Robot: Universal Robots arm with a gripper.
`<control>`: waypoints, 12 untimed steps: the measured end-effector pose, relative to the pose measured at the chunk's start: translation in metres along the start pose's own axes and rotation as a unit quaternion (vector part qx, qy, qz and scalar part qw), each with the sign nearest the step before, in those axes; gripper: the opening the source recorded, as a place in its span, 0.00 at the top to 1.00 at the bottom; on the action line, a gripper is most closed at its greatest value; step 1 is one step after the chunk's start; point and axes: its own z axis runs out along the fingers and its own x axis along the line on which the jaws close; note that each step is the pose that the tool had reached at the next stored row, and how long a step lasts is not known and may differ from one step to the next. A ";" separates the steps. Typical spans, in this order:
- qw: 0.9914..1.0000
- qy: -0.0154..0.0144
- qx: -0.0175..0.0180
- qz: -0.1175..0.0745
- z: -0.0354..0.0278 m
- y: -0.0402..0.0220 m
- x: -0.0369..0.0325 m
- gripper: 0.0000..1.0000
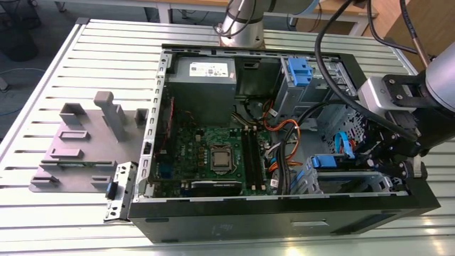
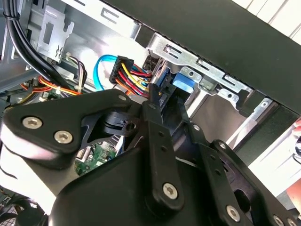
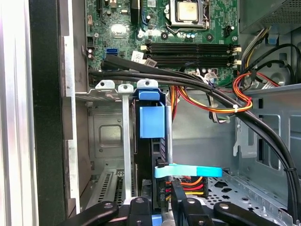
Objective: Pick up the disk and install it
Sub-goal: 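Insert the second disk wire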
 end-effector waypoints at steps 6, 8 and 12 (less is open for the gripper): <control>1.000 0.000 0.000 0.000 -0.0047 -0.0001 -0.0006 0.69; 1.000 0.000 0.000 0.000 -0.0099 -0.0002 -0.0012 0.69; 1.000 0.000 0.000 0.000 -0.0202 -0.0004 -0.0024 0.69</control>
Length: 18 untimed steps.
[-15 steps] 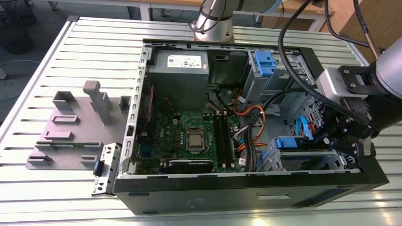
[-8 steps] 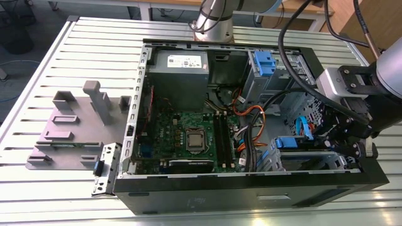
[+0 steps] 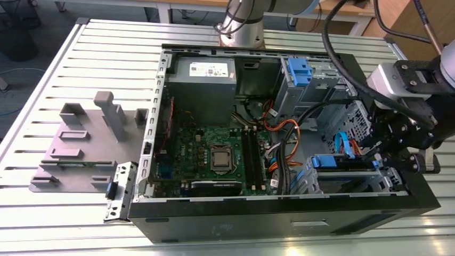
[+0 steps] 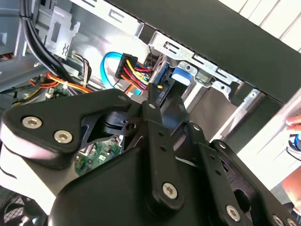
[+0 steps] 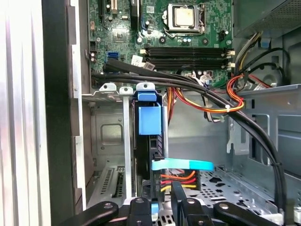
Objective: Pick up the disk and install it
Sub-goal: 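Insert the second disk wire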
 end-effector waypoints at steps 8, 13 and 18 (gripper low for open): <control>1.000 0.000 0.000 0.000 -0.0040 0.0001 -0.0005 0.69; 1.000 0.000 0.000 0.000 -0.0030 0.0082 0.0000 0.69; 1.000 0.000 0.000 0.000 -0.0059 0.0088 -0.0005 0.69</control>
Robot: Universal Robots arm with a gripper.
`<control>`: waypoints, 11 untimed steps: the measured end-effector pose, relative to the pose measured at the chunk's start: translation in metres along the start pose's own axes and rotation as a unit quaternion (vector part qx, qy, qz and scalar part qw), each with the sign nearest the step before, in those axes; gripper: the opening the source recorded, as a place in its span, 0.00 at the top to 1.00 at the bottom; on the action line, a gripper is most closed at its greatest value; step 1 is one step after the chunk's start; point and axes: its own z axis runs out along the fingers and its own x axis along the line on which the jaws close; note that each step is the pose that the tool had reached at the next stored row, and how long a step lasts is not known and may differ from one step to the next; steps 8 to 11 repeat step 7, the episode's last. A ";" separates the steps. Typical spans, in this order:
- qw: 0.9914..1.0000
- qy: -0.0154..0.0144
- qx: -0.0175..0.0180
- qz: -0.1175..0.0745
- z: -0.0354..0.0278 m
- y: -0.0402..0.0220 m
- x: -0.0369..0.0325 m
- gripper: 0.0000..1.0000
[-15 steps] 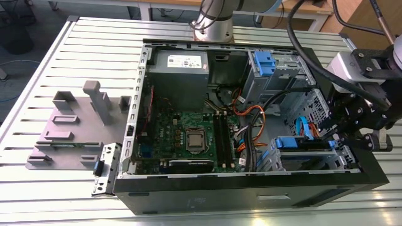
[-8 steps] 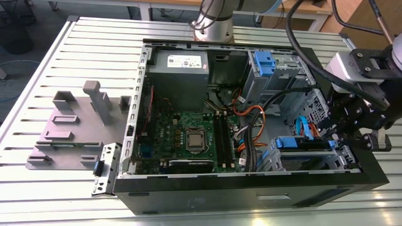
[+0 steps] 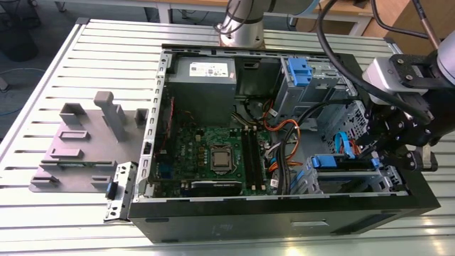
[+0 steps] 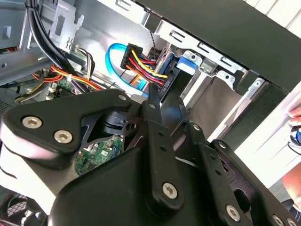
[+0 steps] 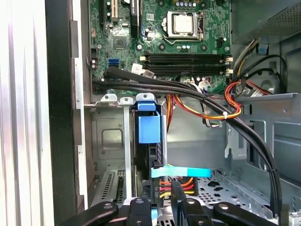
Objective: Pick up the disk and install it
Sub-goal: 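Insert the second disk wire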
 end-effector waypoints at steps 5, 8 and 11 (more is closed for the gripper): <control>1.000 0.000 0.000 0.000 -0.0011 0.0000 -0.0001 0.69; 1.000 0.000 0.000 0.000 -0.0012 0.0000 -0.0001 0.69; 1.000 0.000 0.000 0.000 -0.0012 0.0000 -0.0001 0.69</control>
